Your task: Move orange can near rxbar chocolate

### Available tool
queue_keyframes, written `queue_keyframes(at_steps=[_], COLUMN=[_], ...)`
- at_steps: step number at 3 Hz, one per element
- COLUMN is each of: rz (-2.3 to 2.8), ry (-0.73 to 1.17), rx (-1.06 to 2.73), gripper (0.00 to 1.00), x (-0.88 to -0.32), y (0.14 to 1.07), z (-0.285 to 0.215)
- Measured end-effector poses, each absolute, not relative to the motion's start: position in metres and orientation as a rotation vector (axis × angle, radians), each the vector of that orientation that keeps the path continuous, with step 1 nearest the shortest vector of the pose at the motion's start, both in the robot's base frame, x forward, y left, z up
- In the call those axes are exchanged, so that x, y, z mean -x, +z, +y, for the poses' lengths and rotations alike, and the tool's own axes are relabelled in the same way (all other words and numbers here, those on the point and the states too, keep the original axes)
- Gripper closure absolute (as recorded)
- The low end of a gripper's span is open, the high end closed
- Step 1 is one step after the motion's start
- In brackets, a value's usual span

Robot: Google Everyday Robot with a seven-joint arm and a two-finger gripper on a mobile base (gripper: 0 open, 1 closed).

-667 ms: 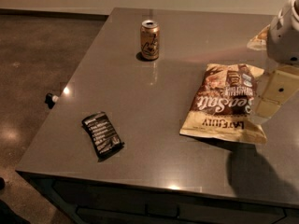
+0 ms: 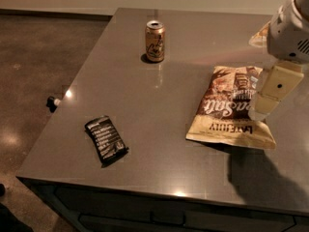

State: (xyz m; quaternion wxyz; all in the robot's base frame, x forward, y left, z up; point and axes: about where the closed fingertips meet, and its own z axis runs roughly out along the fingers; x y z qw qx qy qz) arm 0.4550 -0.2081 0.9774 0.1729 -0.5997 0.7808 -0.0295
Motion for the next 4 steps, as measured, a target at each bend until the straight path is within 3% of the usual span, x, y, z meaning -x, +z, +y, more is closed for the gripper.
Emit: queue_keyframes(at_steps=[3, 4], rz=[2.234, 2.227], ry=[0.049, 0.078], rx=[1.495, 1.4], gripper=[0.0, 0.0], x=[-0.573, -0.628], y=[0.961, 0.957], z=[-0.176, -0.142])
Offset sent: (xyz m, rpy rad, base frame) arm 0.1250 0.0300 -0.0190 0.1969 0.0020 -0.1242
